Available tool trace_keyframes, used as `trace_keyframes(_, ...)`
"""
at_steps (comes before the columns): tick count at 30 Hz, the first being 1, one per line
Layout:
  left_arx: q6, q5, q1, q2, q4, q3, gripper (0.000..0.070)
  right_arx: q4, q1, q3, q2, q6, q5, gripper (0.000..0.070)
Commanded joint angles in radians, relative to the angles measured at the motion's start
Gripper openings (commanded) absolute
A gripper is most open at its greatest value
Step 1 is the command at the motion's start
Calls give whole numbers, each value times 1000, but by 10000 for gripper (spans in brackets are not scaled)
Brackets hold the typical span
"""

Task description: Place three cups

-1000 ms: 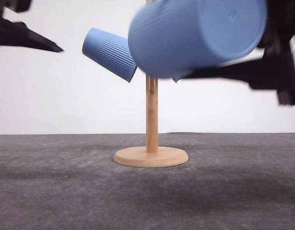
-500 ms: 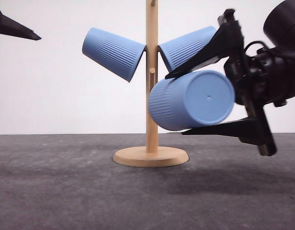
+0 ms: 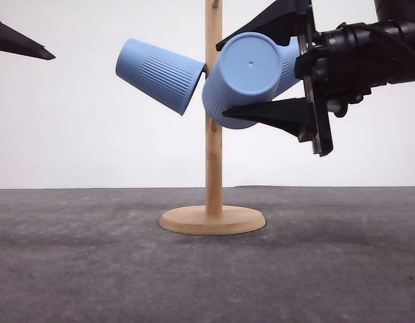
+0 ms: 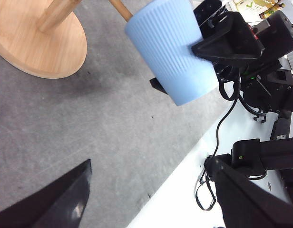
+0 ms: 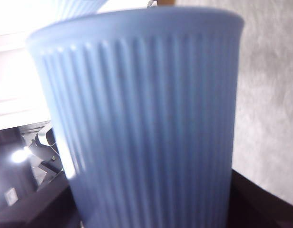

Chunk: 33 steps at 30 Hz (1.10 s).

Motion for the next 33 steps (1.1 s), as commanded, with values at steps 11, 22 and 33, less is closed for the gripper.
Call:
trace_keyframes(11, 14, -2, -2, 6, 5, 23, 486, 23, 36, 28, 71, 35, 21, 399)
trace_keyframes(22, 14, -2, -2, 6, 4, 23, 486, 31, 36, 157, 191, 36, 21, 399)
trace_keyframes(33, 14, -2, -2, 6, 1, 23, 486, 18, 33, 198, 247, 34, 45, 400)
